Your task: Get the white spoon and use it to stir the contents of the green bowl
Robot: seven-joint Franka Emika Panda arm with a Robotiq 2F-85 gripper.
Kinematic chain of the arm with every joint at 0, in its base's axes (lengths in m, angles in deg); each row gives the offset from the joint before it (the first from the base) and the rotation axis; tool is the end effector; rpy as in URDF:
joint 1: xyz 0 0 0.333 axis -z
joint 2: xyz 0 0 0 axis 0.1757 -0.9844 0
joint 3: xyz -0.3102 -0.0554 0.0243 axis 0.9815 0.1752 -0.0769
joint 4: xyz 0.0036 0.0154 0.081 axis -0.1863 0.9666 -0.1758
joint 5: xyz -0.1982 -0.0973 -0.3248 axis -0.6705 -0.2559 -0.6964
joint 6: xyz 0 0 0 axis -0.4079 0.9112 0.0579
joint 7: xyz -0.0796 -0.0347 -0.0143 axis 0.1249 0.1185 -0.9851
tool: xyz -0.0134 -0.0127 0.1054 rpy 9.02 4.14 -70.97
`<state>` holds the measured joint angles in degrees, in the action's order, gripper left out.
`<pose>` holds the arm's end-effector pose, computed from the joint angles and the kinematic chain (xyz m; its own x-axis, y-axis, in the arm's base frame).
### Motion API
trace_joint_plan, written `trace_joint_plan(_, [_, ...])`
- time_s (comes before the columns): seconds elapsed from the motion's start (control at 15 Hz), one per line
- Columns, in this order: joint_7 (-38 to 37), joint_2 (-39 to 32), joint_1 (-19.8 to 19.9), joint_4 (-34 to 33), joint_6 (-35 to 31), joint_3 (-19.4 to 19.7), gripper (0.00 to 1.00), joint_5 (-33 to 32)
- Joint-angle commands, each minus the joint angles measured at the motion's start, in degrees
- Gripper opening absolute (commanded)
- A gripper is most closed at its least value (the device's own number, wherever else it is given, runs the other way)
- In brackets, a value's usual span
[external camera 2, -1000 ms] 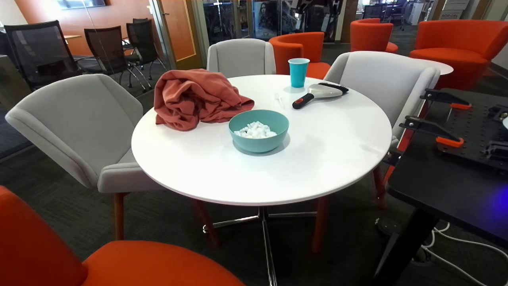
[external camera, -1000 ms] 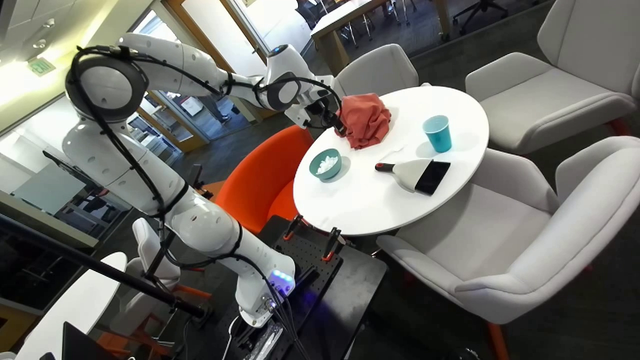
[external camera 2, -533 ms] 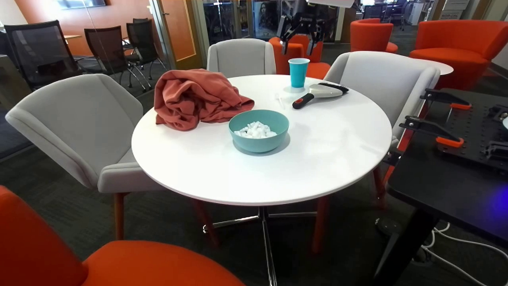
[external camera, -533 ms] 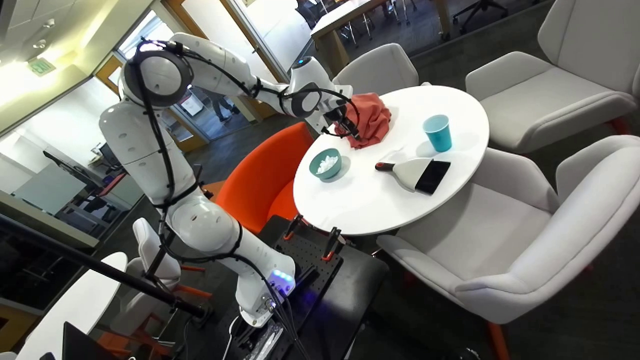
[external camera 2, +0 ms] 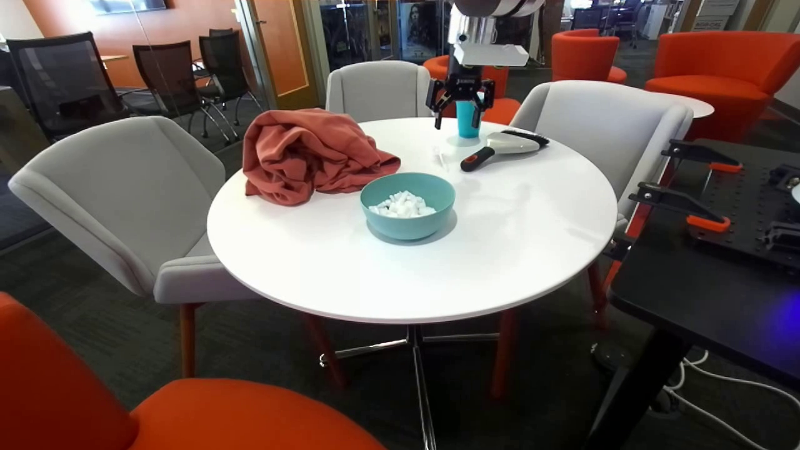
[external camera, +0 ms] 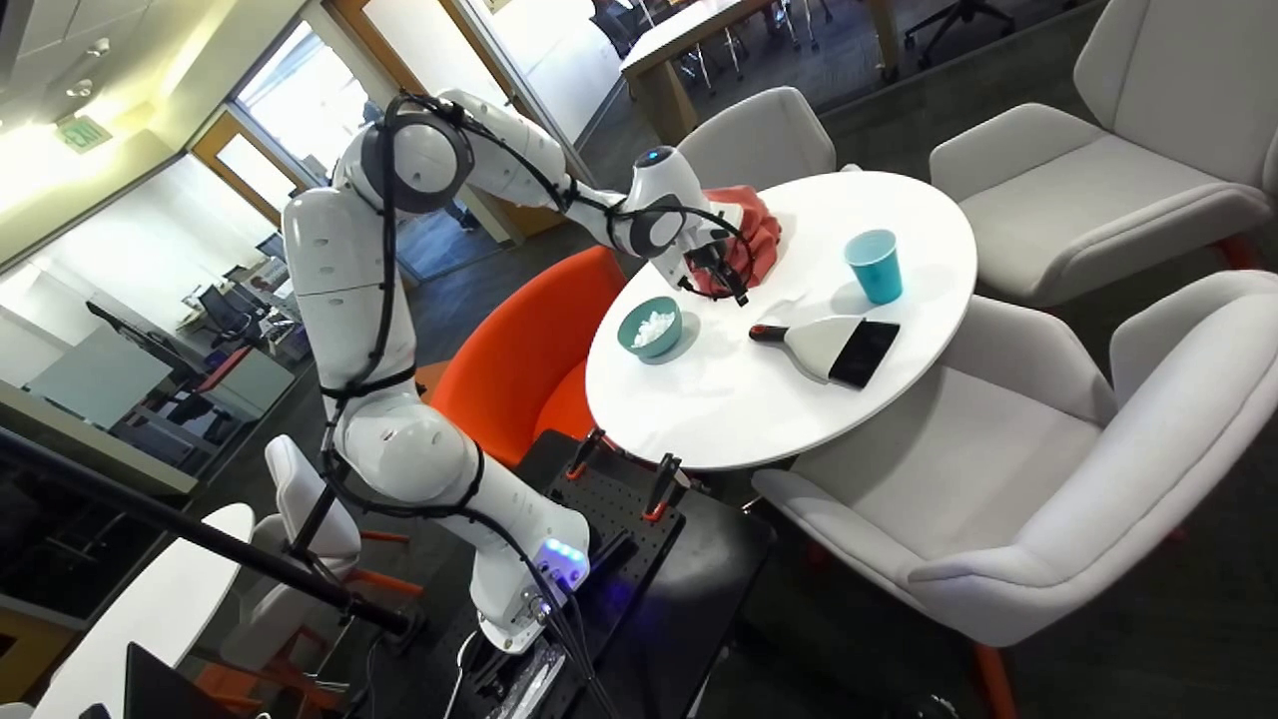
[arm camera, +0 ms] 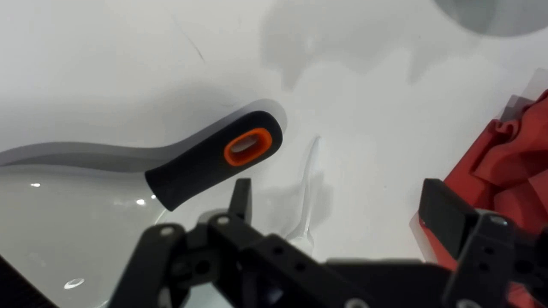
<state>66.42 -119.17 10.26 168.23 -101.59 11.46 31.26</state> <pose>0.5899 -0.0233 0.1489 0.8565 -0.5148 0.0379 -0.5088 -0.8544 -0.1054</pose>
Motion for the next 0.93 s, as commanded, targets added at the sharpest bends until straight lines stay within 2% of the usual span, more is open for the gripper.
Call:
trace_joint_plan(0.0, [-2.2,-5.0,-0.9,-4.9,-1.1,0.8,1.0,1.1])
trace_joint_plan(0.87, [-5.0,-15.2,-3.1,-14.2,-0.8,2.8,0.98,0.6])
